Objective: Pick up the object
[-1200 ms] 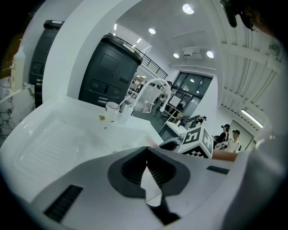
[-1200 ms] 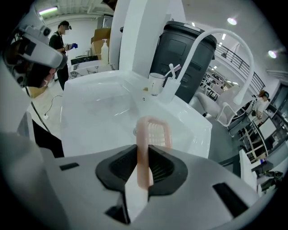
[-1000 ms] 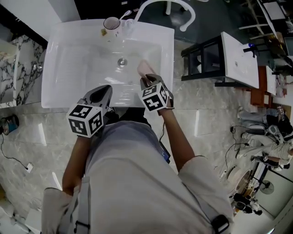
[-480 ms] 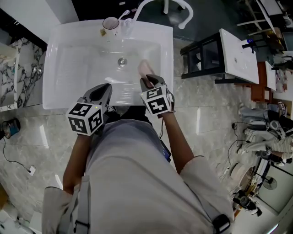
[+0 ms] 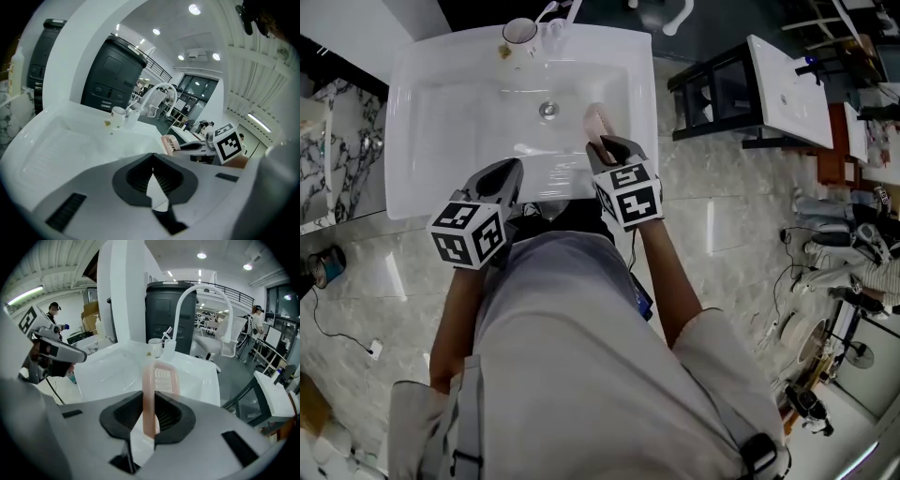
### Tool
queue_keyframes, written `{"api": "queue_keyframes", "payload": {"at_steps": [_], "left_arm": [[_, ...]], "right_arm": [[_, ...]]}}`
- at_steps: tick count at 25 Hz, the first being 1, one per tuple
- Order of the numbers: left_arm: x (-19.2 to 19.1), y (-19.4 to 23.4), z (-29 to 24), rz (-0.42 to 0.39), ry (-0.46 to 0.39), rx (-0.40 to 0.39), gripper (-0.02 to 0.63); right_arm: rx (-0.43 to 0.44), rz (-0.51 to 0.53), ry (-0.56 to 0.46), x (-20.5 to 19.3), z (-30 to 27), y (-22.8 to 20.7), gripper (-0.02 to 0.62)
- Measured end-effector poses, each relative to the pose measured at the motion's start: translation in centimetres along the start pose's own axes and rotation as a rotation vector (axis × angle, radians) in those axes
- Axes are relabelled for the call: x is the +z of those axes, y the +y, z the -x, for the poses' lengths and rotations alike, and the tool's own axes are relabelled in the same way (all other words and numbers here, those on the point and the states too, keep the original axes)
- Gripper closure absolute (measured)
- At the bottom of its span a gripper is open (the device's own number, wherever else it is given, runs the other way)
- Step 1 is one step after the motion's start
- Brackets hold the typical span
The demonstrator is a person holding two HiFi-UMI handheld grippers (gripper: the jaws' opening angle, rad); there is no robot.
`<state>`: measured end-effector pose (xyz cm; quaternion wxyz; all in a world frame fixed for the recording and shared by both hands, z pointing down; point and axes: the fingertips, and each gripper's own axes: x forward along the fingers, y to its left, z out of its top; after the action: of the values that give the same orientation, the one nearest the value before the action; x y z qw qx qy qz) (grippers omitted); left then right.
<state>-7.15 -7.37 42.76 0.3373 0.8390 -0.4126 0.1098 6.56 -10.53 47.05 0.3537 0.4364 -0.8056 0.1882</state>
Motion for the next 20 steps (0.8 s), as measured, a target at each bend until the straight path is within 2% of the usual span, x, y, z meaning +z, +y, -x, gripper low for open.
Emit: {"api": "queue_keyframes", "payload": {"at_steps": [9,20], "left_arm": [[-0.1,0.5,0.6,0.007,0.002,0.003,0.606],[-0.5,0.9,0.8,0.009,-0.002,0.022,0.606]], "right_arm": [[0.041,-0.096,-0.058,0.8,1.6,0.8,0.515],[0.086,-0.203,-0.094,-0.1,3.0,1.4,0.514]]}}
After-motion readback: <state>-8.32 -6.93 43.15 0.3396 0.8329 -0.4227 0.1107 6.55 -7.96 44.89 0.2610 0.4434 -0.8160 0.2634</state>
